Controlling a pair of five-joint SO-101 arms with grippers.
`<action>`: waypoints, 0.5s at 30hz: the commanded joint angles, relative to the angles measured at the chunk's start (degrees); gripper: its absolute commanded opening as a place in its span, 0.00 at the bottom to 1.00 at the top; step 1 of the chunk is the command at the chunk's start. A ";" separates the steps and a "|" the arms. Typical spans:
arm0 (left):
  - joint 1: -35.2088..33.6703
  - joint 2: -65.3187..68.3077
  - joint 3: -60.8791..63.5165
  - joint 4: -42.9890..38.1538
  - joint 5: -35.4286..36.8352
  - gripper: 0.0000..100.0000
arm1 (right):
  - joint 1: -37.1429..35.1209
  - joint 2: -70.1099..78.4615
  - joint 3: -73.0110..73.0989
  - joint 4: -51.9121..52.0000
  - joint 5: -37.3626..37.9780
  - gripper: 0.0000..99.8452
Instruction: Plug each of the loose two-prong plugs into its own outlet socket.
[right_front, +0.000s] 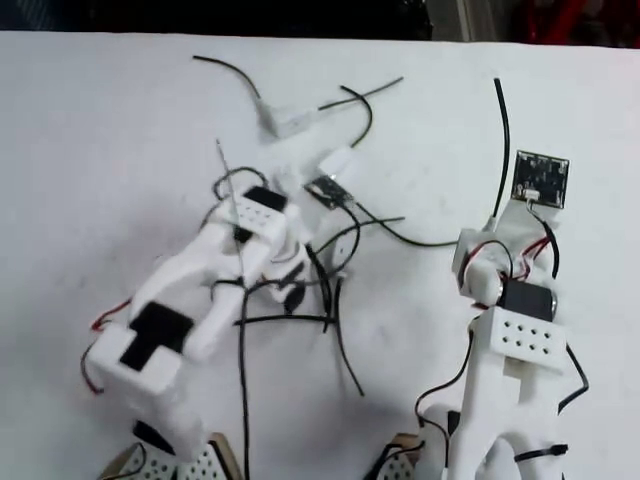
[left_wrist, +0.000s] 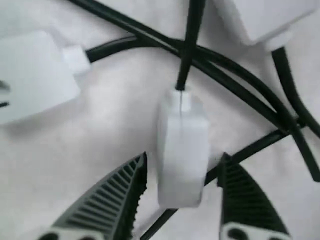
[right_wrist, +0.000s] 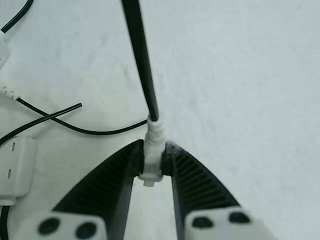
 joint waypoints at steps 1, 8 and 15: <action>-5.05 -4.26 -1.58 -2.29 0.26 0.30 | 0.04 -1.63 -0.26 -0.57 0.09 0.02; -12.26 -9.54 -1.67 -3.34 -3.69 0.30 | -1.01 -2.07 0.53 -0.75 0.09 0.02; -16.66 -13.23 -6.59 1.49 -3.87 0.30 | -1.71 -2.07 0.53 -0.57 0.09 0.02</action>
